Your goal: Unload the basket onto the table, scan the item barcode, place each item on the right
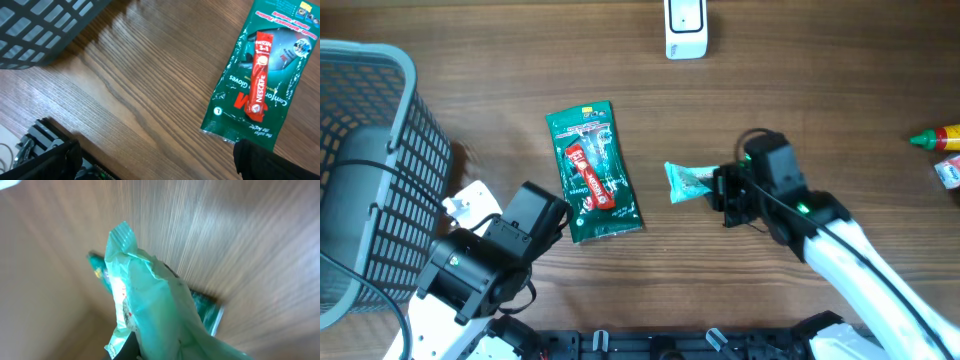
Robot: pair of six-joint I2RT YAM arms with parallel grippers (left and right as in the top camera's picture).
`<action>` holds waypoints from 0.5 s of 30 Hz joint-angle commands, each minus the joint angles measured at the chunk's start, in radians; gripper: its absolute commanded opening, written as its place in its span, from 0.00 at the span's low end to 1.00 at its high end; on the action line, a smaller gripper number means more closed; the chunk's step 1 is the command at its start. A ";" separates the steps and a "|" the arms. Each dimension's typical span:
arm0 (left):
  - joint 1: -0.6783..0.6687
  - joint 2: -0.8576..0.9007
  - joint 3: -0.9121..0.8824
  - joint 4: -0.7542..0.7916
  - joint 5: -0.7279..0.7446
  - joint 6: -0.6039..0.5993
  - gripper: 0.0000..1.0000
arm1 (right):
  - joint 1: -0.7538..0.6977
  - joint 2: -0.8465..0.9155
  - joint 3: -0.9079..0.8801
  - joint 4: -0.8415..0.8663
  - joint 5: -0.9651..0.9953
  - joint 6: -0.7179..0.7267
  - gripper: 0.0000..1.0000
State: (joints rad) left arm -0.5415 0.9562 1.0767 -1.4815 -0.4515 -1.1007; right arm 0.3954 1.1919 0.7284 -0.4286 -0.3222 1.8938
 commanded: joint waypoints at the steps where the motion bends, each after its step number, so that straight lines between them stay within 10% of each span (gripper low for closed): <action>1: 0.001 -0.004 0.003 -0.001 -0.010 0.001 1.00 | -0.019 -0.145 0.005 0.024 -0.133 0.175 0.04; 10: 0.001 -0.004 0.003 -0.001 -0.010 0.001 1.00 | -0.022 -0.221 0.005 -0.024 -0.099 0.177 0.05; 15: 0.001 -0.004 0.003 -0.001 -0.010 0.001 1.00 | -0.100 -0.062 0.005 -0.043 -0.399 0.178 0.04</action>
State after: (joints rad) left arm -0.5415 0.9562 1.0767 -1.4815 -0.4515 -1.1007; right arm 0.3408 1.0466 0.7284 -0.4713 -0.4980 2.0575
